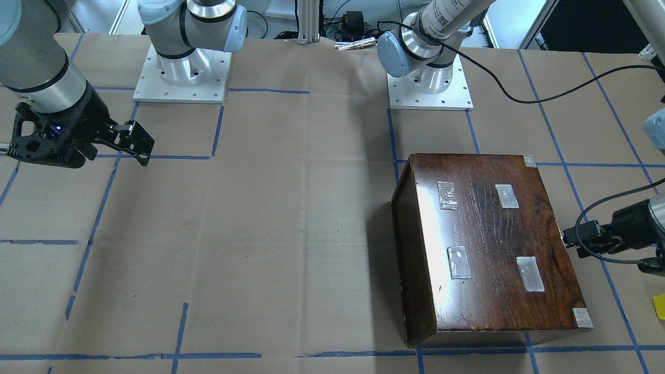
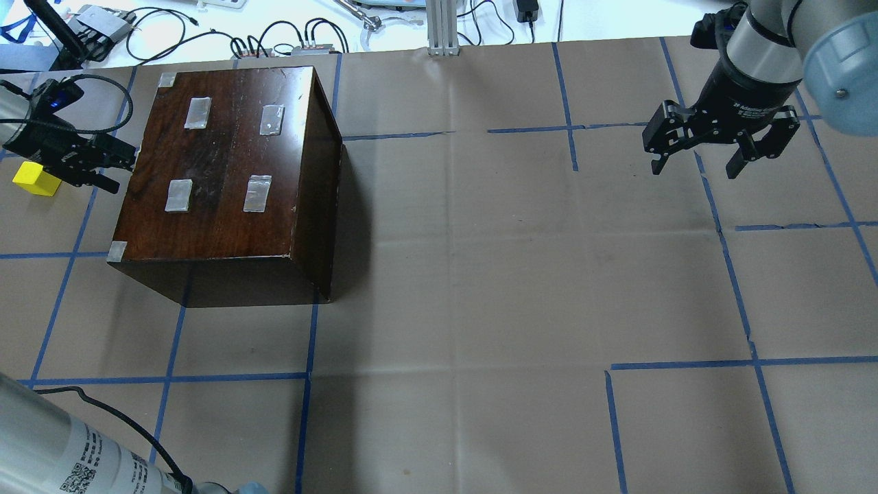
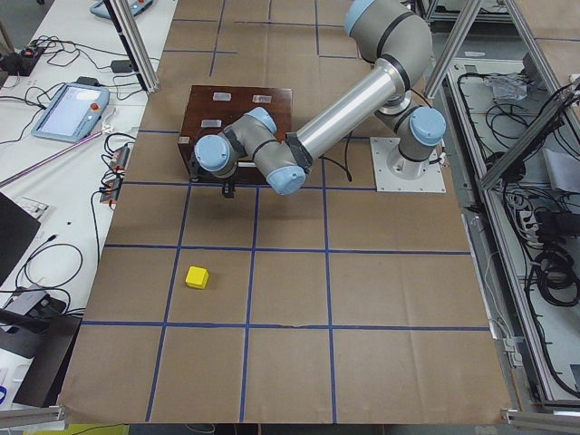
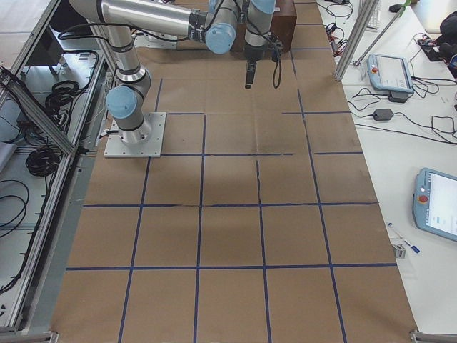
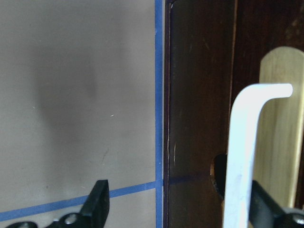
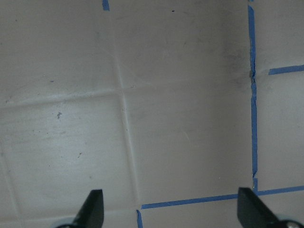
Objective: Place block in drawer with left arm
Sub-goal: 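Hook the left gripper onto the white drawer handle, then pull the drawer open outward with the left gripper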
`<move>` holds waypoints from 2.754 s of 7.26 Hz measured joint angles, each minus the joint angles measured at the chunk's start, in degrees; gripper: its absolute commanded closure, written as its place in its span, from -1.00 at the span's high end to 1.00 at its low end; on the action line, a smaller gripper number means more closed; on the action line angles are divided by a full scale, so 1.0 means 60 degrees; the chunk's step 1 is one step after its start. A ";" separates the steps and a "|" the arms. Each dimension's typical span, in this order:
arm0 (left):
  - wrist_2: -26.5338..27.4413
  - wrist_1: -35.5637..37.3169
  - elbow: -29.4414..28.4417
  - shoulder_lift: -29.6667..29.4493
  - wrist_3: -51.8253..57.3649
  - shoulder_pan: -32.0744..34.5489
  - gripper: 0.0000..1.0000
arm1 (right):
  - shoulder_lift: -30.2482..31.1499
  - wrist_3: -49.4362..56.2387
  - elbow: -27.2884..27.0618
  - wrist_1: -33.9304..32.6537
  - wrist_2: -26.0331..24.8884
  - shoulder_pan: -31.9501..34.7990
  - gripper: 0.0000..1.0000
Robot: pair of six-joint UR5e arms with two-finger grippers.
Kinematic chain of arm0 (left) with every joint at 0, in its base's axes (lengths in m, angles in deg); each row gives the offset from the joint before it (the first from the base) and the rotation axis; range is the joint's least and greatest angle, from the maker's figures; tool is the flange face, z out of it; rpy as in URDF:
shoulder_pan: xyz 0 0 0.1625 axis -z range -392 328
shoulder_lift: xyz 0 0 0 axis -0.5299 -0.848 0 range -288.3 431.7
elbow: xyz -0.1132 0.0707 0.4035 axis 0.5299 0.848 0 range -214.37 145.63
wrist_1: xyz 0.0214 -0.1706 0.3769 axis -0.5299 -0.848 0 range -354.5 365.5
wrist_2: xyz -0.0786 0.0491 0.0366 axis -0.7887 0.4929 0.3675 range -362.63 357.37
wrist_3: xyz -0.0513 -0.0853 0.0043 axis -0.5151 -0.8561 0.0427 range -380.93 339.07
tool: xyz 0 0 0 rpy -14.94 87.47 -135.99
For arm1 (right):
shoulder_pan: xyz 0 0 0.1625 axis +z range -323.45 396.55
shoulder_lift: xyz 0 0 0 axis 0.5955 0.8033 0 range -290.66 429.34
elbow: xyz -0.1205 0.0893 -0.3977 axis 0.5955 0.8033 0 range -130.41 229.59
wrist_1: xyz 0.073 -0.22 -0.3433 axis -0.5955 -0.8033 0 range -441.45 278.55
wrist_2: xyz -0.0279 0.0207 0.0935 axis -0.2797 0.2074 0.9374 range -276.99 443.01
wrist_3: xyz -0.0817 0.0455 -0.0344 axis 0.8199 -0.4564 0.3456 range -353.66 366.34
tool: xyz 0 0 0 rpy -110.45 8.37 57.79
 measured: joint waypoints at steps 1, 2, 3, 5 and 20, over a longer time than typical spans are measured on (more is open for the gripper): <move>0.0014 0.0000 -0.0016 -0.0033 0.0003 0.0006 0.98 | 0.0000 0.0002 0.0002 0.0000 0.0000 0.0000 1.00; 0.0024 0.0000 -0.0032 -0.0057 0.0009 0.0010 0.98 | 0.0000 0.0003 0.0001 0.0000 0.0000 0.0000 1.00; 0.0040 0.0011 -0.0037 -0.0065 0.0026 0.0012 0.97 | 0.0000 0.0004 -0.0001 0.0000 0.0000 0.0000 1.00; 0.0263 0.0182 -0.0047 -0.0048 0.0058 0.0015 0.97 | 0.0000 0.0004 0.0000 0.0000 0.0000 0.0000 1.00; 0.1622 0.0738 -0.0678 -0.0401 0.1159 -0.1121 0.97 | 0.0000 0.0004 0.0002 0.0000 0.0000 0.0000 1.00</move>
